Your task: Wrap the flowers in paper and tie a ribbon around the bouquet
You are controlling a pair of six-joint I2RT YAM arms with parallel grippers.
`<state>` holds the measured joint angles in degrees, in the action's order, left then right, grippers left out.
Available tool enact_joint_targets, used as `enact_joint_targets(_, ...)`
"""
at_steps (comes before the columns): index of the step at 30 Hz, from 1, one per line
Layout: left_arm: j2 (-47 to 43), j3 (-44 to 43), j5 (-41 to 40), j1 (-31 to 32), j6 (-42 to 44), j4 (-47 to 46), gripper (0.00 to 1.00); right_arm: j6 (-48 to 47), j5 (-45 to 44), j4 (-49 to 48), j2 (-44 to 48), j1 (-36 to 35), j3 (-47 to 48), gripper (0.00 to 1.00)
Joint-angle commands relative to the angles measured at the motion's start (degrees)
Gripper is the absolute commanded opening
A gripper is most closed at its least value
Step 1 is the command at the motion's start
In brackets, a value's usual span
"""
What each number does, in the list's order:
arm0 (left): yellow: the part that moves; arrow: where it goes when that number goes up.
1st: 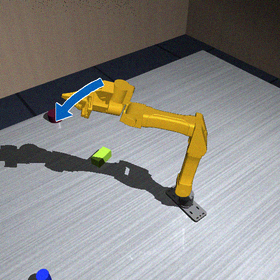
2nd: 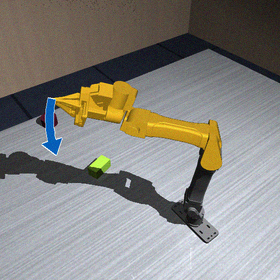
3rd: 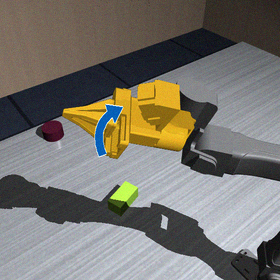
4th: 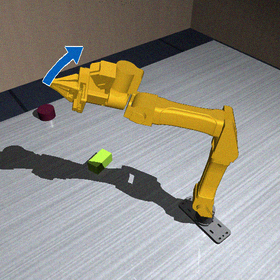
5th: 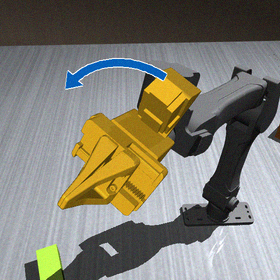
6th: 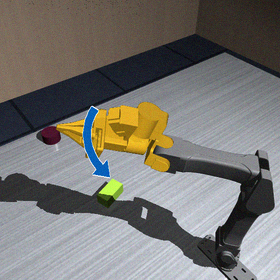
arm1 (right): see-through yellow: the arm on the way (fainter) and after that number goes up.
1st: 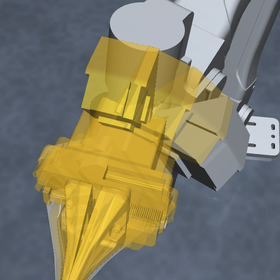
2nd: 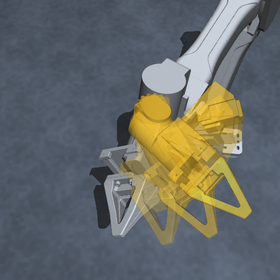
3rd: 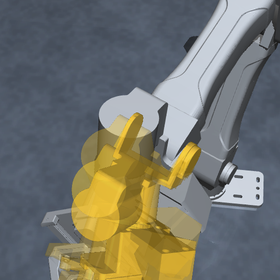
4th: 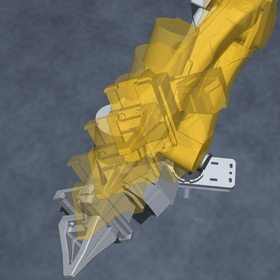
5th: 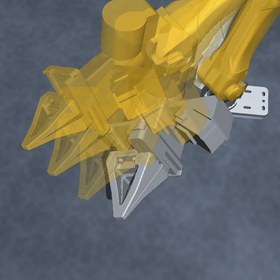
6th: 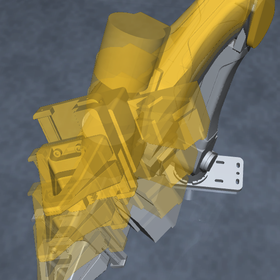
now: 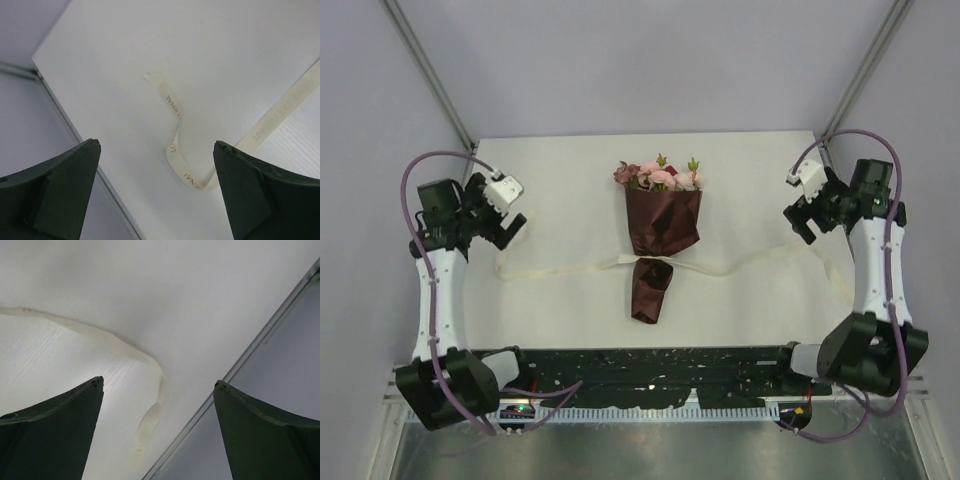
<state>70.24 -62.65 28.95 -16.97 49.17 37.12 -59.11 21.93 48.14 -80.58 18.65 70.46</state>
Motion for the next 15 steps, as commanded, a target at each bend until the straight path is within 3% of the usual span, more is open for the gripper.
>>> enact_joint_targets(1, -6.4, 4.8, 15.4, 2.1, 9.4, -2.8, 1.00, -7.8, 20.4, 0.8, 11.4, -3.1, -3.4, 0.95)
enact_joint_targets(4, -5.1, 5.5, 17.4, 6.9, 18.8, 4.8, 1.00, -10.9, 14.6, 4.2, 10.3, -16.0, -5.2, 0.96)
enact_joint_targets(8, -1.2, 8.6, 17.1, 14.0, 21.1, 4.4, 0.95, -6.6, 10.9, -2.1, 5.9, -26.6, -11.5, 0.95)
enact_joint_targets(15, 8.7, 12.2, 7.5, 32.2, 17.6, -5.6, 0.87, -2.9, 1.7, -10.1, -4.1, -34.3, -16.6, 0.96)
